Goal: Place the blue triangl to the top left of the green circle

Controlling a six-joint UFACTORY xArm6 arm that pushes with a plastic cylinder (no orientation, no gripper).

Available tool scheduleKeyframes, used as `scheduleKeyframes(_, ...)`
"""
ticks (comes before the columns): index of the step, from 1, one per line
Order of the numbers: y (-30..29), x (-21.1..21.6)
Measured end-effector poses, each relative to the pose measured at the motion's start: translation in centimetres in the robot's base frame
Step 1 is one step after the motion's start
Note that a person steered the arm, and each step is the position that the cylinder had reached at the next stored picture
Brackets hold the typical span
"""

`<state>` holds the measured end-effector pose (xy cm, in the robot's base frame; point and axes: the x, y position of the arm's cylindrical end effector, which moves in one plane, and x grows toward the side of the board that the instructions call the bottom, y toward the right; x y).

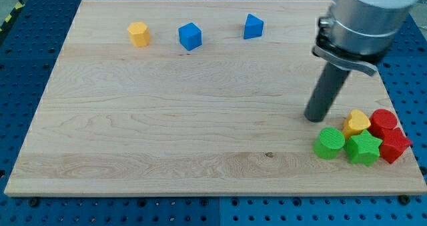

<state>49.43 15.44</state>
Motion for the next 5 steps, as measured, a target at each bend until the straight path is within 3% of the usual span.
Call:
scheduleKeyframes(2,2.7,-15.6)
scheduleKeyframes(3,0.0,-21.5)
scheduleKeyframes(4,-6.3,-23.7)
scheduleKeyframes(5,-8.0,-21.3)
